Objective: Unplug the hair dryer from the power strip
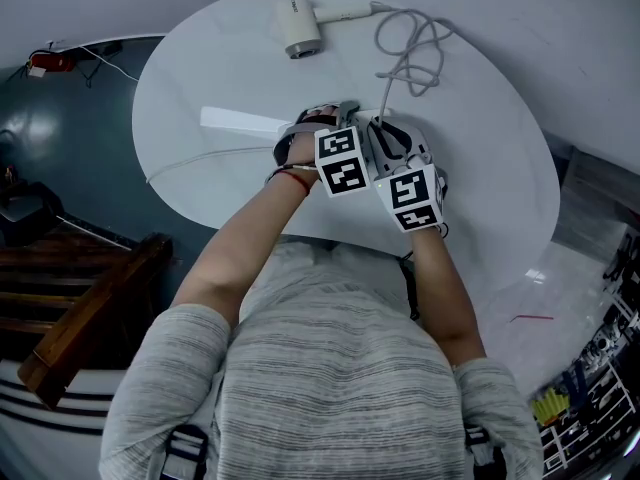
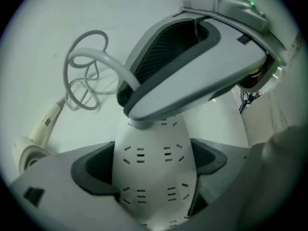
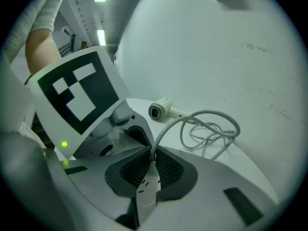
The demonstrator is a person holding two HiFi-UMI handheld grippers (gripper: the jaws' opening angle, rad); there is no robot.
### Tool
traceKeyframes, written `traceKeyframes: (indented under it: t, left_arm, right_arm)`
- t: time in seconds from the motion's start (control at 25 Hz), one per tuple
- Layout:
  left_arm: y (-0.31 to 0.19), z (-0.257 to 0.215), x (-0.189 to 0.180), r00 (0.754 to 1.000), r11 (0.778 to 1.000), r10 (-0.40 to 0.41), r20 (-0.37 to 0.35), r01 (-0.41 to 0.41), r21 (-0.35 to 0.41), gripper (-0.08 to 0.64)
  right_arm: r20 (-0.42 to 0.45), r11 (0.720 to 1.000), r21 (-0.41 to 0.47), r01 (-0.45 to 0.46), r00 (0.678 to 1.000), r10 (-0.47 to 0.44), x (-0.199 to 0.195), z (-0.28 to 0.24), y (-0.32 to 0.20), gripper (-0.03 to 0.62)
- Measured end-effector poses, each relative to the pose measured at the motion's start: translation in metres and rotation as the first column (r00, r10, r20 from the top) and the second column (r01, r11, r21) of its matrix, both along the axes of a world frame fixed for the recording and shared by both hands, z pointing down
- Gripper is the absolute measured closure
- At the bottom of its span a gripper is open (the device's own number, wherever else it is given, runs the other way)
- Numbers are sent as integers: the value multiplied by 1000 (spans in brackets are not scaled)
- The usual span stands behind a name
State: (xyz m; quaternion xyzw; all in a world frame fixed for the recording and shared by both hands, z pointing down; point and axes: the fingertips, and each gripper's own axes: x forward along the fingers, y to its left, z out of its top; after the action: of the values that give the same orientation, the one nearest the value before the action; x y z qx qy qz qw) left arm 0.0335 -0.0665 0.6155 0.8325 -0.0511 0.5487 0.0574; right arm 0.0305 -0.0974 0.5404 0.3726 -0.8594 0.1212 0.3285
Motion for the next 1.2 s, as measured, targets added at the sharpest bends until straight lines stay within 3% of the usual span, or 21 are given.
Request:
traceKeyframes:
  t: [0.16, 0.32, 0.6, 0.92, 1.2]
  left_arm:
    - [1, 0, 0, 1000, 1000, 2, -1, -2, 0, 80]
    - [1, 0, 0, 1000, 1000, 7, -6, -7, 5, 80]
    - [1, -1, 0, 1000, 1000, 3, -7, -3, 5, 80]
    - [1, 0, 1, 1000, 1000, 3, -7, -3, 5, 80]
    - [1, 0, 0, 1000, 1000, 3, -6, -3, 4, 80]
  right_arm:
    - [-2, 1000, 19, -1, 1000, 1, 0, -4, 6, 543]
    - [66, 992, 127, -24, 998, 15, -5, -52, -35, 542]
    - [49, 995, 99, -11, 999, 6, 10, -60, -40, 541]
    - [87, 991, 127, -36, 996, 25, 14, -75, -38, 541]
    - [33, 993, 107, -56, 998, 53, 36, -62, -29, 541]
